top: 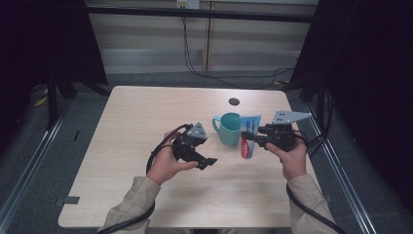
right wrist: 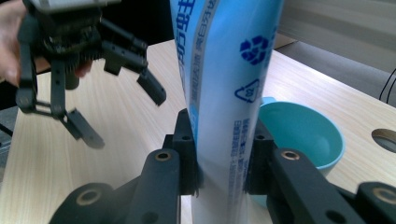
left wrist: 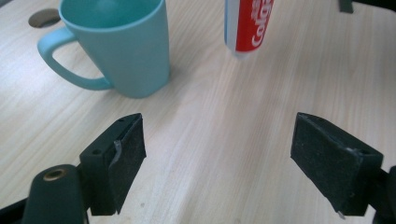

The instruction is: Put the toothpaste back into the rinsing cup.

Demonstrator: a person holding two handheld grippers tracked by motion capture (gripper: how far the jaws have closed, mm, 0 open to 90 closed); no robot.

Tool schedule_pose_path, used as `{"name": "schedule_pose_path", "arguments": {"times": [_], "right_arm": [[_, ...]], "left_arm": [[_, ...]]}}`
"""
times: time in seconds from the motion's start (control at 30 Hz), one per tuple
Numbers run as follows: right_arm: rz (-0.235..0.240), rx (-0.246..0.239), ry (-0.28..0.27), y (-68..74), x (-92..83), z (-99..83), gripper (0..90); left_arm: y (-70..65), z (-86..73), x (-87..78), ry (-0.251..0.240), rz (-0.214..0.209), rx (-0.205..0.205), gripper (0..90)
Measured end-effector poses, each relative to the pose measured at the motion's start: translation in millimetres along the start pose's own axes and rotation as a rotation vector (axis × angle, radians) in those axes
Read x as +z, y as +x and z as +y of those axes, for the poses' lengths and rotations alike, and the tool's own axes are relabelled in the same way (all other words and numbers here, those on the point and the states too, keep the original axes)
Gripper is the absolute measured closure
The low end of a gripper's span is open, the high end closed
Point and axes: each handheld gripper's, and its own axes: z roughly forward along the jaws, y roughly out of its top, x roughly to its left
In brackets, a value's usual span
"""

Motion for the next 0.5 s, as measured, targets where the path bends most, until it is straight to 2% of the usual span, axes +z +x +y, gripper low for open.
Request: {"name": "schedule_pose_path", "arguments": {"times": [0.13,0.17,0.23,0.27,0.3,0.4,0.5], "right_arm": [[0.003,0.015,-0.008,-3.3,-1.2,1.1,72.0],[0.003,0.02,-0.004,-4.6,-1.2,1.6,72.1],[0.0,0.021,-0.003,-5.2,-1.5,1.6,72.1],[0.009,0.039,-0.018,-6.9,-1.4,1.1,72.1],[0.009,0.039,-0.018,-6.9,-1.4,1.1,72.1],[0.003,0.04,-0.025,-6.7,-1.3,1.8,72.0],[0.0,0.045,-0.032,-5.9,-0.9,2.6,71.9]], "left_arm": [[1.3,-10.9,9.1,0.028,-0.004,-0.002,17.5],[1.1,-17.4,13.7,0.035,-0.002,-0.013,17.5],[0.8,-20.7,15.5,0.033,0.001,-0.017,17.5],[0.3,-25.3,17.8,0.033,0.007,-0.026,17.6],[0.8,-28.1,18.6,0.041,0.004,-0.019,17.6],[-0.4,-43.8,24.9,0.052,0.016,-0.045,18.3],[0.2,-52.3,26.1,0.077,0.015,-0.035,18.6]]}}
